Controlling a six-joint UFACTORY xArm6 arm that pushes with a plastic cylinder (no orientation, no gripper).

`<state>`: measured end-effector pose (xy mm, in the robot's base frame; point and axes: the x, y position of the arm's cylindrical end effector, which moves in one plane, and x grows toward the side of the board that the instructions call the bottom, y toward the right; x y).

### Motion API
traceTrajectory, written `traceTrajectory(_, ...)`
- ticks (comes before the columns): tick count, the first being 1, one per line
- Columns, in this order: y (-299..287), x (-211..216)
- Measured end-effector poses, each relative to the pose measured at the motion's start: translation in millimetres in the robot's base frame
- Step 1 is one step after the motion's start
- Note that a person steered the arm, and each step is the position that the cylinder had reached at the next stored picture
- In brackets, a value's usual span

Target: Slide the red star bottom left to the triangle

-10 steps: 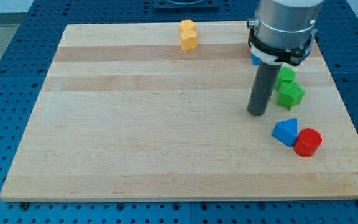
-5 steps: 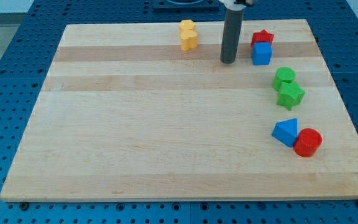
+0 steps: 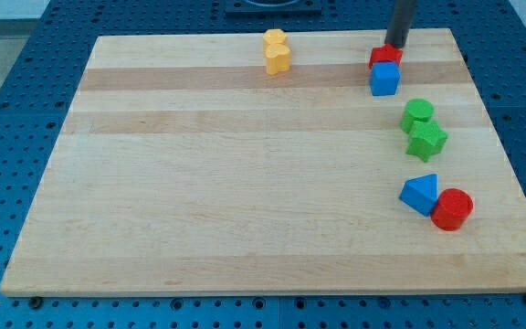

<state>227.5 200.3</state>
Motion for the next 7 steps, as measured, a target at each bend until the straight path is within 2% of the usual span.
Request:
traceTrajectory(1,5,24)
traceTrajectory(3,4,34)
traceTrajectory(5,-52,37)
traceTrajectory(7,-71,51)
